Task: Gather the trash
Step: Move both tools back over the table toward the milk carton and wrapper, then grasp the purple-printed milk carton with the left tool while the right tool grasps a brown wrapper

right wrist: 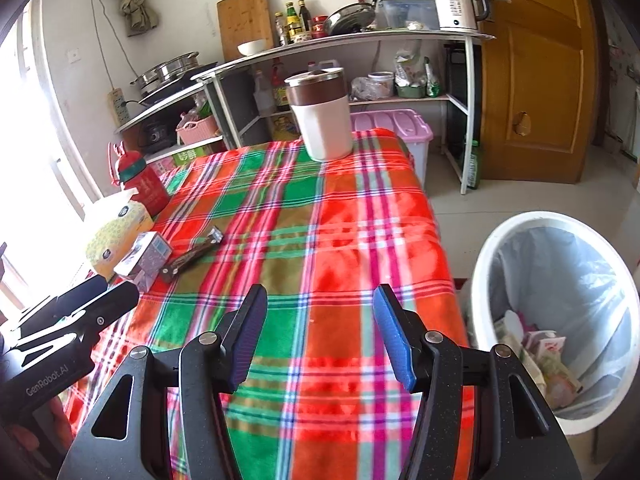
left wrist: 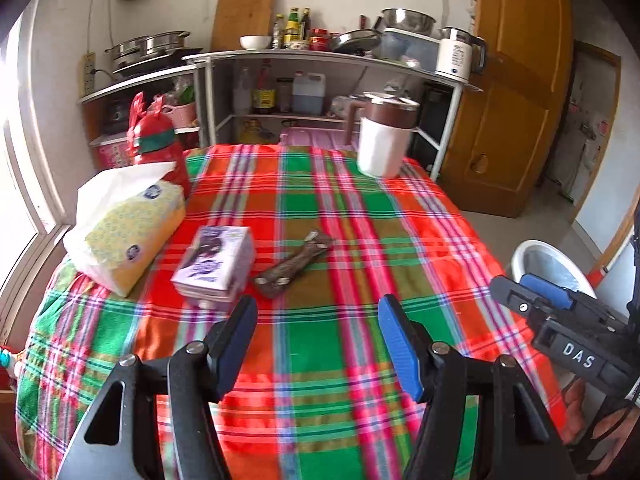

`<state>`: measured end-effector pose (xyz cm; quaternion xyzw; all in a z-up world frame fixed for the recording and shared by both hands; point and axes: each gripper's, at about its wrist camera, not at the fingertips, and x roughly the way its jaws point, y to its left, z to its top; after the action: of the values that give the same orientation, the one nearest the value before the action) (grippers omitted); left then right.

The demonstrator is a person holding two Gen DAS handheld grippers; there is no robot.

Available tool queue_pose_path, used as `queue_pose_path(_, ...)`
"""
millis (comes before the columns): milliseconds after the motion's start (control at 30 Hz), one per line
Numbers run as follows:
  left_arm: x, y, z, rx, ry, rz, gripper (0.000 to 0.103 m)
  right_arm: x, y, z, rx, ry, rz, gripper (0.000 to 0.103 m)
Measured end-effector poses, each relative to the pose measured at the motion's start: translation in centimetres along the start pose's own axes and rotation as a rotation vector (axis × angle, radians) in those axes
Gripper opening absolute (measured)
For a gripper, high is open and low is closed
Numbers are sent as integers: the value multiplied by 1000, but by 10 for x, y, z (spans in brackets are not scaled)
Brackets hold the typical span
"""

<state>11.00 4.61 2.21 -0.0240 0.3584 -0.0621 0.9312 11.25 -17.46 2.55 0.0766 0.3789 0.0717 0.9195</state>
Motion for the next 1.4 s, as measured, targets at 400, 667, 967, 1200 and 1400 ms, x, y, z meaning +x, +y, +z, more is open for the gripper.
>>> queue_pose_path(400, 29, 62, 5, -60, 42, 63, 65, 55, 44, 15, -47, 71, 42, 57)
queue_pose_path(667, 62, 80, 11, -81, 101, 32, 65, 78, 63, 27, -55, 86, 58, 57)
queue_pose_path(967, 75, 92, 16, -105, 113, 29, 64, 103, 83, 35, -59, 122, 87, 57)
queue_pose_path(1200, 82, 96, 16, -119, 135, 22, 59, 122, 96, 39, -45, 155, 120, 57)
queue_pose_path(1400, 76, 100, 13, -132, 126, 27, 59, 132, 105, 39, -36, 177, 133, 56)
